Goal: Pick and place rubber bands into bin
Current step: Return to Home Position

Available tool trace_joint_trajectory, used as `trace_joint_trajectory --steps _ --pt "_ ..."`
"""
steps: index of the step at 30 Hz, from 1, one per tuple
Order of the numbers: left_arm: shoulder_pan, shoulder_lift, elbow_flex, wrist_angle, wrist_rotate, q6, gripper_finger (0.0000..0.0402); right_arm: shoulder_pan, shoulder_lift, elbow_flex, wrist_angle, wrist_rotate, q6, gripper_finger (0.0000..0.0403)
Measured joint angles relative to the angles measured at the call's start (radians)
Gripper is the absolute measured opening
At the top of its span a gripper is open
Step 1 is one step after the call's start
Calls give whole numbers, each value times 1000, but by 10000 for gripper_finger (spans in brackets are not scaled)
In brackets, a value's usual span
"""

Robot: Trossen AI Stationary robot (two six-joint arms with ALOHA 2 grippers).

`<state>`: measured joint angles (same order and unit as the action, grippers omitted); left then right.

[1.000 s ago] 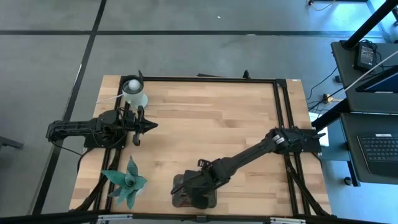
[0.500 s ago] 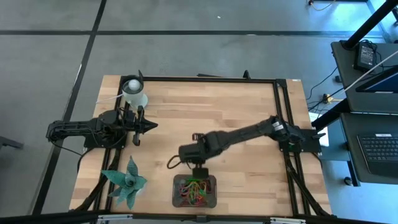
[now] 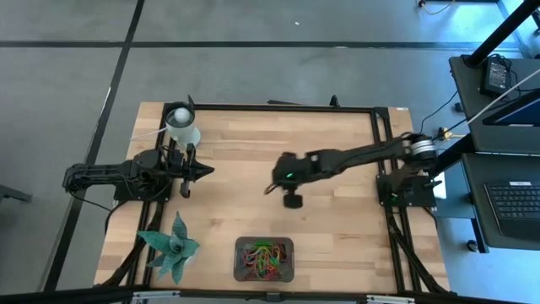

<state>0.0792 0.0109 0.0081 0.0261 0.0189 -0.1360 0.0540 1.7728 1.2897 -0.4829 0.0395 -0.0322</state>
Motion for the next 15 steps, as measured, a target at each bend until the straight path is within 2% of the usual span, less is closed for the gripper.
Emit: trace_joint_trajectory --steps 8,15 --pt "0 0 0 0 0 0 1 -69 -427 -506 381 0 1 1" --pt "0 0 0 0 0 0 1 -59 -799 -792 557 2 97 0"
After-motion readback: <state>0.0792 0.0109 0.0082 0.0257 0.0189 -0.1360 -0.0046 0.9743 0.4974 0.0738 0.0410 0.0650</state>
